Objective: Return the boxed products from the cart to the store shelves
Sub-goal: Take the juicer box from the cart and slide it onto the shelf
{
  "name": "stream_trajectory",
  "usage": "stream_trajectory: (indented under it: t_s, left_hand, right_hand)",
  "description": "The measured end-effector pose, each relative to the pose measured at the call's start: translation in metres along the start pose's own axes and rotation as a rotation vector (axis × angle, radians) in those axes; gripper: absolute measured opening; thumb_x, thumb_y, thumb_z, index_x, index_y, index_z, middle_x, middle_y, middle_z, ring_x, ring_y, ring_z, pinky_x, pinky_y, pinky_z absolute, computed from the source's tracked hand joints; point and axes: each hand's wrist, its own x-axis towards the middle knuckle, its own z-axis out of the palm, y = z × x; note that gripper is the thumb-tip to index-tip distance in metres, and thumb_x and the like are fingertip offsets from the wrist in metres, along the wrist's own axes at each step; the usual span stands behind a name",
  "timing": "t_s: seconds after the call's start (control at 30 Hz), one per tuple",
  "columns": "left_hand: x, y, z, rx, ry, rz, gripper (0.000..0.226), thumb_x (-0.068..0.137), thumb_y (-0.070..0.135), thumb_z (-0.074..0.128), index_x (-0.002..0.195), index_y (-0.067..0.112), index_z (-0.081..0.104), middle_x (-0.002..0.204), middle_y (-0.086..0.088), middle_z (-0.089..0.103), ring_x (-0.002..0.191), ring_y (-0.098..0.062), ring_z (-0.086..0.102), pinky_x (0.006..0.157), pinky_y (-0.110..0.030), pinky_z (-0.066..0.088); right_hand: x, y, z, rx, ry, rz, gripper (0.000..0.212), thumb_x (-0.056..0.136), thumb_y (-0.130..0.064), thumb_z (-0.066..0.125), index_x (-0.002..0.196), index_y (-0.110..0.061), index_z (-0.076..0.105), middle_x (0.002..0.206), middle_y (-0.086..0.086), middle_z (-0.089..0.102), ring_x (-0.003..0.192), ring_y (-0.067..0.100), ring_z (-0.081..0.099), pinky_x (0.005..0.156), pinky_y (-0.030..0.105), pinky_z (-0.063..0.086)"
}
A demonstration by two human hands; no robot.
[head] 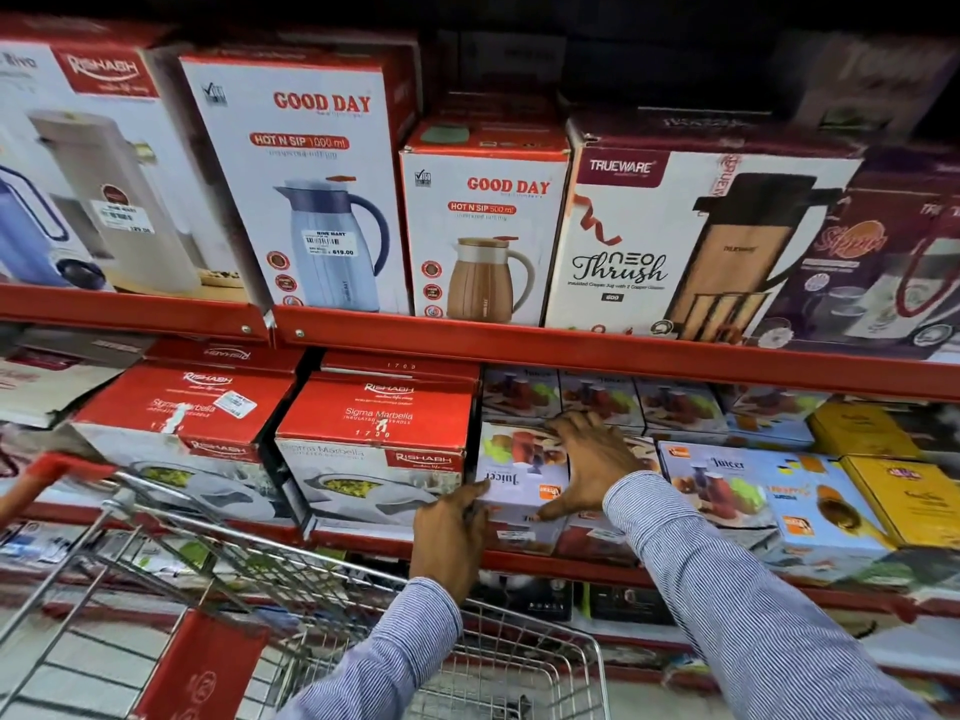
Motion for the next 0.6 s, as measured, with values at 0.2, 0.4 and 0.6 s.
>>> stream_trajectory:
  t_s: [0.2,0.4,0.6]
  left_hand:
    - [-0.001,-0.002,0.002,-0.006,0.008,0.008,0.032,0.088,0.013,0.065,0.119,0.02,0.069,0.105,-0.001,0.077,0.075,-0.007,0.072,0.073,-0.007,0.046]
    - [-0.003,-0.008,-0.004,-0.04,-0.006,0.037,0.03,0.088,0.011,0.063,0.116,0.021,0.07,0.101,0.0,0.078,0.078,-0.007,0.072,0.073,-0.004,0.052]
    - [-0.019,-0.037,-0.065,-0.155,0.247,-0.02,0.017,0.086,0.013,0.068,0.101,0.018,0.074,0.092,0.006,0.076,0.073,0.005,0.066,0.067,0.003,0.047]
  right_hand:
    - [-0.004,-0.004,-0.003,0.024,-0.006,-0.003,0.126,0.041,-0.068,0.078,0.145,-0.023,0.023,0.148,0.003,0.03,0.137,0.027,0.027,0.111,0.049,0.031]
    - [-0.01,-0.008,-0.003,-0.01,0.005,0.03,0.129,0.042,-0.07,0.076,0.147,-0.023,0.018,0.15,0.003,0.026,0.139,0.027,0.023,0.111,0.049,0.031]
    - [-0.037,-0.053,0.005,0.372,0.308,0.054,0.093,0.07,-0.054,0.072,0.146,-0.022,0.029,0.152,0.001,0.033,0.137,0.021,0.032,0.111,0.034,0.03]
